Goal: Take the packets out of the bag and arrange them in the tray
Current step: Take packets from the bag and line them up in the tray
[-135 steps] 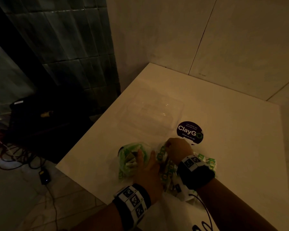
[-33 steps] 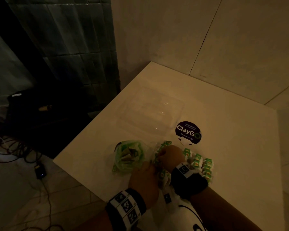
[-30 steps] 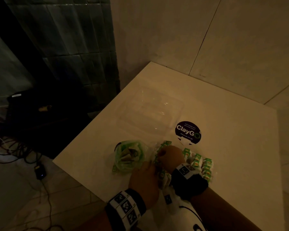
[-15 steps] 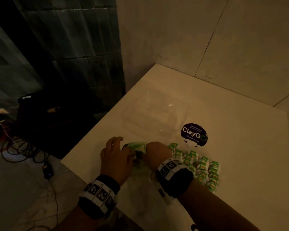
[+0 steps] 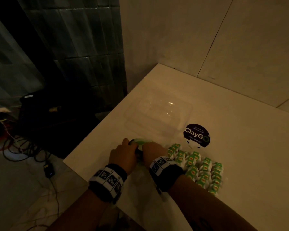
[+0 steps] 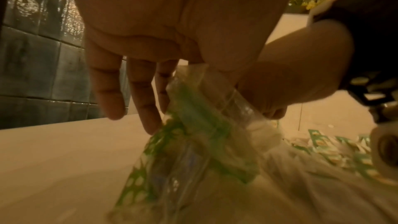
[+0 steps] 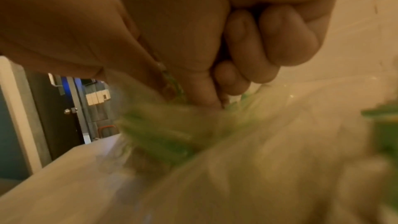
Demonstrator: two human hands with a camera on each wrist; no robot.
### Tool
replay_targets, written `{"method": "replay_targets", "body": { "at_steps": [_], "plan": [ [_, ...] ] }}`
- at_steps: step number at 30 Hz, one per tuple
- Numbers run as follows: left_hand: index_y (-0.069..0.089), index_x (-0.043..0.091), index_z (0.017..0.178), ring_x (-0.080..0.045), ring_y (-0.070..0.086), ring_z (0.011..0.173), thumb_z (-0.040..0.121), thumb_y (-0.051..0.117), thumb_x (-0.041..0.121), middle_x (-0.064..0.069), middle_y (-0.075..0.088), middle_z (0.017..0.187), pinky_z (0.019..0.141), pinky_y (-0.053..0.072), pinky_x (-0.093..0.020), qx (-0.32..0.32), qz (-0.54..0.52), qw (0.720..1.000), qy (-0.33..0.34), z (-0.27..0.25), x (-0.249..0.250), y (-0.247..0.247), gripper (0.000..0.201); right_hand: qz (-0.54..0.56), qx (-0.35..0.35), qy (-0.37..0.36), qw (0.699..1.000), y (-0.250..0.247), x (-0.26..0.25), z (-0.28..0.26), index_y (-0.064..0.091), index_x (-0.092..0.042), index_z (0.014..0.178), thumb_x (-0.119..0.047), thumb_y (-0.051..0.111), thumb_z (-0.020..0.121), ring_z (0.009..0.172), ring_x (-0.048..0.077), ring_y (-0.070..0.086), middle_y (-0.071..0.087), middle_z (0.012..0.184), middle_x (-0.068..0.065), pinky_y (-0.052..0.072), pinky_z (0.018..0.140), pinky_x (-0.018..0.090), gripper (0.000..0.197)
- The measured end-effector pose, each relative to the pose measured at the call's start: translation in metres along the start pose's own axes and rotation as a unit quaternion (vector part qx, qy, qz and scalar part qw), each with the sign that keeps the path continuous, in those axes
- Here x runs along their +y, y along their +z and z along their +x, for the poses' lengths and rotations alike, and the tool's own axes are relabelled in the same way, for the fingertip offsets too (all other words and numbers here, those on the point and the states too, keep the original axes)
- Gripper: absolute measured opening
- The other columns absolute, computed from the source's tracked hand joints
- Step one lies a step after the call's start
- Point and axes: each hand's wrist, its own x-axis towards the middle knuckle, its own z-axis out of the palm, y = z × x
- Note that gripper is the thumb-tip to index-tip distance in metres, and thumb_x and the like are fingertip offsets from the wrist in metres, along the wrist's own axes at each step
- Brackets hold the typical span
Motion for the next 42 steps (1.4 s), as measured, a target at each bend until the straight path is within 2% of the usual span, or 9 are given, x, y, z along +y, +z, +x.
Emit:
{"method": "replay_targets", "body": {
  "at_steps": [3,12,15,18,21,25,33,38,42],
  "plan": [
    [0.045,0.024,0.124,-0.033,0.057,0.092,0.095,0.04,0.022,-0.008,0.044,0.119,0.078,0.044,-0.041,0.004,0.022,1.0,-0.013,0.0,0.0,-0.003,0.029,0.02,-0.018,0.015,1.0,-0.007,0.004,0.0,0.05,-0.011,0.061,-0.021,0.049,0.094,0.057,0.016,0.043,0.045,0.066,0.004,0.037,0.065,0.029,0.035],
    [0.044,0.028,0.134,-0.023,0.024,0.136,0.087,0.059,0.037,0.001,0.029,0.148,0.106,0.036,-0.042,0.048,-0.149,0.988,0.013,-0.025,0.002,-0.023,0.051,0.399,0.047,-0.041,0.915,-0.027,0.039,-0.033,0.048,-0.004,0.076,-0.015,0.054,0.092,0.061,0.024,0.064,0.057,0.067,0.012,0.058,0.064,0.044,0.02],
    [0.045,0.025,0.134,-0.014,0.033,0.13,0.087,0.062,0.022,0.005,0.04,0.137,0.106,0.038,-0.035,0.102,-0.284,0.951,0.071,-0.029,0.005,-0.03,0.05,0.513,-0.002,-0.054,0.857,-0.035,0.049,-0.044,0.049,-0.002,0.078,-0.009,0.055,0.092,0.061,0.03,0.069,0.055,0.074,0.026,0.06,0.063,0.044,0.017],
    [0.058,0.028,0.12,-0.01,0.059,0.107,0.09,0.06,0.011,0.005,0.064,0.115,0.089,0.05,-0.028,0.02,-0.495,0.865,0.084,-0.031,0.011,-0.035,0.035,0.545,-0.051,-0.084,0.833,-0.041,0.055,-0.055,0.05,0.009,0.09,-0.006,0.057,0.092,0.062,0.031,0.068,0.059,0.087,0.03,0.059,0.063,0.04,0.016],
    [0.07,0.015,0.096,-0.027,0.068,0.084,0.092,0.058,0.014,-0.01,0.071,0.09,0.075,0.057,-0.039,-0.01,-0.583,0.811,0.053,-0.029,0.015,-0.034,0.013,0.537,-0.036,-0.096,0.838,-0.041,0.058,-0.062,0.053,0.001,0.092,-0.001,0.061,0.088,0.062,0.027,0.069,0.062,0.081,0.017,0.059,0.066,0.04,0.008],
    [0.074,0.019,0.084,-0.016,0.068,0.069,0.089,0.061,0.017,-0.003,0.072,0.079,0.056,0.053,-0.027,0.026,-0.594,0.804,-0.005,-0.033,0.024,-0.026,0.013,0.489,0.032,-0.062,0.87,-0.035,0.07,-0.071,0.064,-0.011,0.082,0.0,0.065,0.084,0.058,0.018,0.064,0.065,0.065,0.005,0.058,0.07,0.038,0.012],
    [0.07,0.029,0.081,-0.029,0.066,0.085,0.094,0.056,0.016,-0.011,0.067,0.089,0.081,0.056,-0.045,-0.012,-0.613,0.79,-0.031,-0.044,0.054,-0.015,0.023,0.426,0.097,0.001,0.9,-0.022,0.067,-0.086,0.063,-0.014,0.07,-0.008,0.071,0.08,0.049,0.015,0.057,0.059,0.054,-0.002,0.056,0.059,0.035,0.015],
    [0.071,0.022,0.076,-0.026,0.063,0.072,0.093,0.057,0.015,-0.004,0.063,0.073,0.071,0.057,-0.048,-0.042,-0.613,0.789,0.03,-0.051,0.061,-0.014,0.023,0.392,0.159,0.024,0.906,-0.017,0.07,-0.09,0.051,-0.02,0.084,-0.014,0.073,0.078,0.058,0.023,0.063,0.065,0.069,0.007,0.057,0.06,0.043,0.023],
    [0.068,0.013,0.076,-0.027,0.064,0.07,0.092,0.057,0.007,-0.008,0.064,0.069,0.066,0.057,-0.041,-0.032,-0.572,0.818,0.044,-0.048,0.059,-0.01,0.021,0.324,0.139,-0.016,0.936,-0.025,0.074,-0.09,0.053,-0.027,0.107,-0.026,0.075,0.078,0.07,0.014,0.059,0.06,0.087,-0.007,0.049,0.061,0.03,0.036]
  ]
}}
